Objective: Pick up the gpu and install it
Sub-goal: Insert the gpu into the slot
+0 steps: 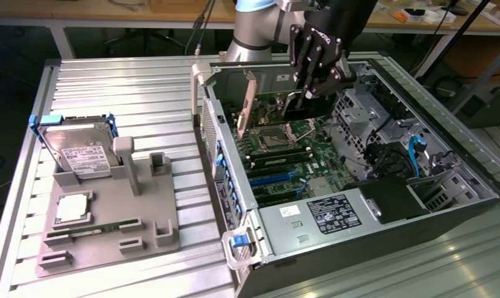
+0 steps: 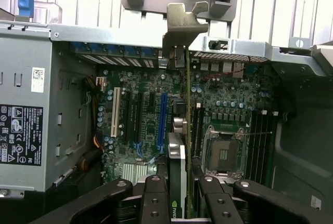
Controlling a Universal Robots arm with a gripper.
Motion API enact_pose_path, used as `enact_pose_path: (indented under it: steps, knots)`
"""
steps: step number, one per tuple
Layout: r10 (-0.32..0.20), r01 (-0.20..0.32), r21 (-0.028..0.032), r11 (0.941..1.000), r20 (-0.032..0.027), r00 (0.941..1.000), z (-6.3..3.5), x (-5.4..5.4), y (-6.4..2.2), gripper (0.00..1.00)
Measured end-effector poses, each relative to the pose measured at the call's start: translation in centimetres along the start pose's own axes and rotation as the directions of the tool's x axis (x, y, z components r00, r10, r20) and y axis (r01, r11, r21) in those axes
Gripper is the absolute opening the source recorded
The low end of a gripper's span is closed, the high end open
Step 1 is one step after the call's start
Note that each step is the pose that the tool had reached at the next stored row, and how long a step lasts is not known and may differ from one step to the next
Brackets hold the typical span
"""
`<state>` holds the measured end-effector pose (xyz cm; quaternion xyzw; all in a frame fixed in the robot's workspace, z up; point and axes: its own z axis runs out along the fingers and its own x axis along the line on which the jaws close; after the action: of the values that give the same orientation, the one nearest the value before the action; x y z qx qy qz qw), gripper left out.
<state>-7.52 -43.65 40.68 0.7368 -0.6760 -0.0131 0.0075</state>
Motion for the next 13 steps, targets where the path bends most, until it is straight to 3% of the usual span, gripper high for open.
enact_pose_path:
  steps: [13]
  knots:
    - [0.0,0.0,-0.0002,1.0,-0.0015,1.0,0.58,0.0,-0.02,0.27]
